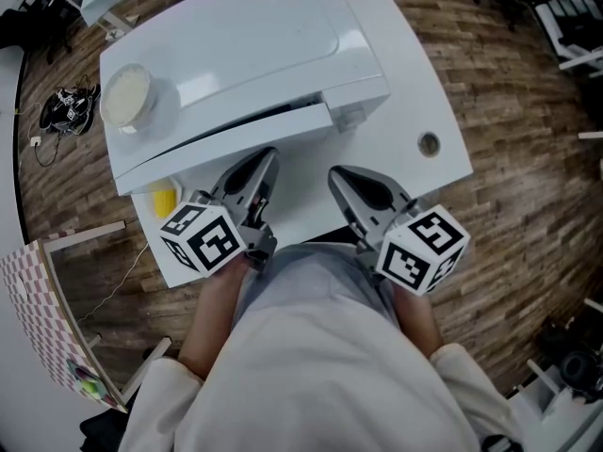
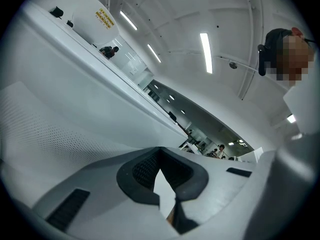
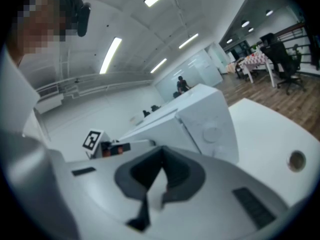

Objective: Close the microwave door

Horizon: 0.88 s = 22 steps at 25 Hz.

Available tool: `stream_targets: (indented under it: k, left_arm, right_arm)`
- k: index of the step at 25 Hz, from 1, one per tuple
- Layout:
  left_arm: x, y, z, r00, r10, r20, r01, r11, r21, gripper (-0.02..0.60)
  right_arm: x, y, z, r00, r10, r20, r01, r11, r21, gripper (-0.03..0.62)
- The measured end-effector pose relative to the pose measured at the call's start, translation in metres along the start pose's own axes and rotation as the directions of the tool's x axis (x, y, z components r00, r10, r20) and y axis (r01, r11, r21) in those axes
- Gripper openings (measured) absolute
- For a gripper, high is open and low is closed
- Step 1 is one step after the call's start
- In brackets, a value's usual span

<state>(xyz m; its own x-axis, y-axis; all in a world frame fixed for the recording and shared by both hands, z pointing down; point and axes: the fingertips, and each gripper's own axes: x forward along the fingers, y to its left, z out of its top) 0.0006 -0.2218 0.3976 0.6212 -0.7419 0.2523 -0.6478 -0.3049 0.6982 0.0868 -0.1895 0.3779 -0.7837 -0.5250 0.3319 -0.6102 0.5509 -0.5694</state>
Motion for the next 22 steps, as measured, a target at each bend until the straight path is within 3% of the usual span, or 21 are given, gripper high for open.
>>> stream_targets:
  k: [22]
  left_arm:
    - [0.0026,0.0005,-0.0009,1.0,0.007,-0.003,-0.008,0.998,-0.057,0.015]
  right_arm:
    - [0.0019,-0.0075,0.0037,1.0,-0.006,0.001,0.006,1.0,0.017,0.021]
